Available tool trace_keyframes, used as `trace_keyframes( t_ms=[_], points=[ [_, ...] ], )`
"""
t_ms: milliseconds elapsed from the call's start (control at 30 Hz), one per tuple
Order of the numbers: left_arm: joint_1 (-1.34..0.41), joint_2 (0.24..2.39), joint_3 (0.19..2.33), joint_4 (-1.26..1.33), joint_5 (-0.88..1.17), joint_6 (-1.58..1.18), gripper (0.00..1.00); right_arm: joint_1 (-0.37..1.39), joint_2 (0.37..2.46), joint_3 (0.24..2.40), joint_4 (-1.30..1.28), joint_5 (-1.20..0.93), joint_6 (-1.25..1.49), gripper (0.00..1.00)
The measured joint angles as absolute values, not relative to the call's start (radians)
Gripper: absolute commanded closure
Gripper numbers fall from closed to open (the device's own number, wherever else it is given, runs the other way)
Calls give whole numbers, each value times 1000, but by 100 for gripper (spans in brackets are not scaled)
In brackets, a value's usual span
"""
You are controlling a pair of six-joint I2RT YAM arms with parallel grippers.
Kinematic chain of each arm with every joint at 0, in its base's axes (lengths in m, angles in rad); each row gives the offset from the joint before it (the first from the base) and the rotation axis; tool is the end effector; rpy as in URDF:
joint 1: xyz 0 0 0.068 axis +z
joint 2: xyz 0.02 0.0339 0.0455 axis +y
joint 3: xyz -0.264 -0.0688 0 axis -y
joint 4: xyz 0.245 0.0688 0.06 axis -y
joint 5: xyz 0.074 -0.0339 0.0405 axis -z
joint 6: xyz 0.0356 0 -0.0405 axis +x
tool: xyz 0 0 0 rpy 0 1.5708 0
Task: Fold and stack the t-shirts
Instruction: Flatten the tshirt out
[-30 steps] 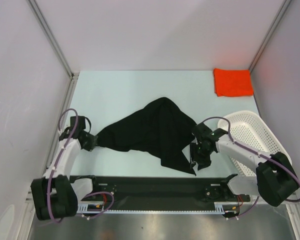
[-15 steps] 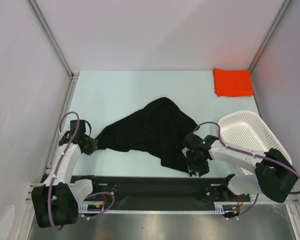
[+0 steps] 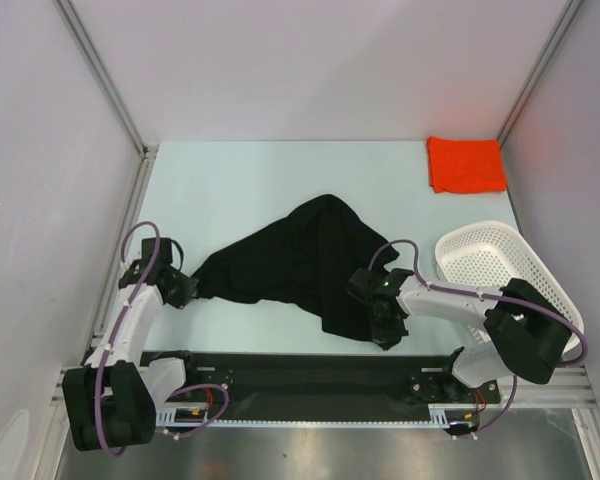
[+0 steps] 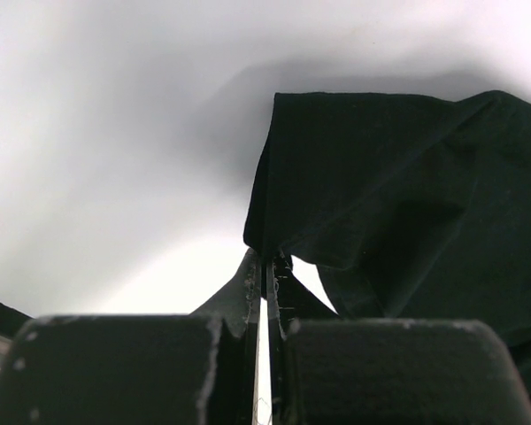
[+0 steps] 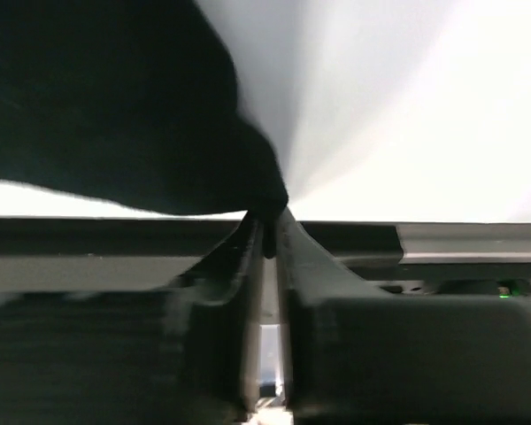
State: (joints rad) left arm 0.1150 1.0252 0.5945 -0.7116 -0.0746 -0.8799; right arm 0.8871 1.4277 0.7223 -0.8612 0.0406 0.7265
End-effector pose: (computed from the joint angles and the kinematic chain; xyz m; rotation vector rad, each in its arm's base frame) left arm 0.1747 0.0229 0.1918 -1.3144 2.3745 -0.1264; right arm 0.1327 0.1605 0.1521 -0.2493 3.0991 -0.0390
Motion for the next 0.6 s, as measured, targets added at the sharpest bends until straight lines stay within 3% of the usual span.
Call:
trace_keyframes(
  t_ms=[33, 300, 400, 600],
  points=[
    [115, 1025, 597, -714, -75, -880, 100, 891, 1429, 730, -862, 55, 727, 100],
    [110, 1023, 724, -746, -39, -820, 100, 813, 1317, 1018, -974, 167, 699, 100],
    [98, 1014, 845, -761, -26, -799, 100, 651, 1206, 1166, -965, 109, 668, 100],
    [65, 998, 1156, -822, 14, -775, 100, 126, 1037, 1376, -955, -233, 634, 100]
  ],
)
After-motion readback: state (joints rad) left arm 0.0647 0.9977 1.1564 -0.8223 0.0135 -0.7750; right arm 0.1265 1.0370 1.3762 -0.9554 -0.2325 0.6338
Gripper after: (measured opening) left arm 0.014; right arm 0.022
